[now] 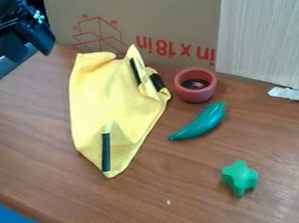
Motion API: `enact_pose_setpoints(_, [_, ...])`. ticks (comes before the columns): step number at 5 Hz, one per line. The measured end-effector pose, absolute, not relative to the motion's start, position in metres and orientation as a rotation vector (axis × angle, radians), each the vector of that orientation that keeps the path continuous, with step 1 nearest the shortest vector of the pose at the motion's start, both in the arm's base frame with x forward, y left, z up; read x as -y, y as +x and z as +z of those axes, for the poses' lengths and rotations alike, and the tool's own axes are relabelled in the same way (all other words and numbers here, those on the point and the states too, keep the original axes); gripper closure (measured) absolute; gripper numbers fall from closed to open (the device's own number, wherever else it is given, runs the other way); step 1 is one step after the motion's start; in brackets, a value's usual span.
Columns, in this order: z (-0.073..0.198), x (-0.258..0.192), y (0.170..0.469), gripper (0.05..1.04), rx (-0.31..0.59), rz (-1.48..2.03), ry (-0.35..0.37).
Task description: Unfold cloth from top right to bottom left
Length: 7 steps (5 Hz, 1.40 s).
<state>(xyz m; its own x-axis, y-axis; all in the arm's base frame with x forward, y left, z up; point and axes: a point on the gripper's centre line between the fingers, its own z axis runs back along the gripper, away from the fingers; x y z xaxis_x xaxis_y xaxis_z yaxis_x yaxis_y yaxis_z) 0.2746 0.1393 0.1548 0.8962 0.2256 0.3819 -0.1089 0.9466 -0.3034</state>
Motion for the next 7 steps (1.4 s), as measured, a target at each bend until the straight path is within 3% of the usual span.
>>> enact_pose_setpoints(1, [0.147, -0.139, 0.274, 0.083, 0.408, 0.189, -0.293])
enact_pose_setpoints(5, [0.127, -0.108, 0.324, 0.083, 0.507, 0.361, -0.273])
enact_pose_setpoints(7, [0.107, -0.089, 0.344, 0.083, 0.47, 0.441, -0.22])
